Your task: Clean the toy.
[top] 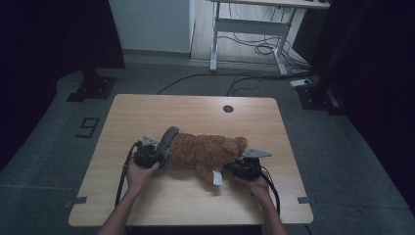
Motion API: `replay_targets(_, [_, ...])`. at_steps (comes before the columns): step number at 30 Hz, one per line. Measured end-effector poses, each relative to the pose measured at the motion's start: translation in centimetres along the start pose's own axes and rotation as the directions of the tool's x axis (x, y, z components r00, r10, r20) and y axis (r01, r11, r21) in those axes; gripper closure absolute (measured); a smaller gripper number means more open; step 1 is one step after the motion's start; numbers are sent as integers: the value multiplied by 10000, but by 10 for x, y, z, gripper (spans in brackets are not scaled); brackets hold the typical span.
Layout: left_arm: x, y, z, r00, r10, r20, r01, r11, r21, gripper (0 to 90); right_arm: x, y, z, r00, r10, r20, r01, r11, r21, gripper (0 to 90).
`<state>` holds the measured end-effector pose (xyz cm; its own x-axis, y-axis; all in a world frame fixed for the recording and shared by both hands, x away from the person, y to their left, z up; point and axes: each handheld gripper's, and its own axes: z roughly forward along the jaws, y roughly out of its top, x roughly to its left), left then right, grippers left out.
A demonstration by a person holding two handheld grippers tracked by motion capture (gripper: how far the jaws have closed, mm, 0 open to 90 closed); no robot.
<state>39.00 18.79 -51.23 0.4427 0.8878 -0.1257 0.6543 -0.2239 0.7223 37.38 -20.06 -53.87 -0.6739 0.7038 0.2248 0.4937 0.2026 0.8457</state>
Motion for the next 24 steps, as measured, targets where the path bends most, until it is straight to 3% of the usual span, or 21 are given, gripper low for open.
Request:
replay_targets(4, [0, 9, -22, 9999, -99, 60, 105, 9936, -1121, 803, -1, 0, 0, 10000, 22, -15, -22, 10000, 35, 613])
replay_targets(10, [-30, 43, -38, 9967, 632, 501, -526, 9805, -1892, 802, -1, 0, 0, 10000, 10, -15, -10, 10000, 30, 611])
replay_targets(16, [-76, 73, -17, 9853, 1364, 1032, -1152, 9751, -1897, 803, 0, 0, 0, 10000, 4, 39, -4, 10000, 12, 611])
replay_targets(23, [-128, 99, 18, 9614, 2052, 1832, -1788, 9723, -1504, 802, 0, 0, 0, 10000, -28, 51, 28, 10000, 9, 611])
replay_targets(24, [-128, 99, 18, 9614, 2052, 1832, -1788, 9723, -1504, 801, 0, 0, 0, 10000, -44, 54, 44, 10000, 7, 611])
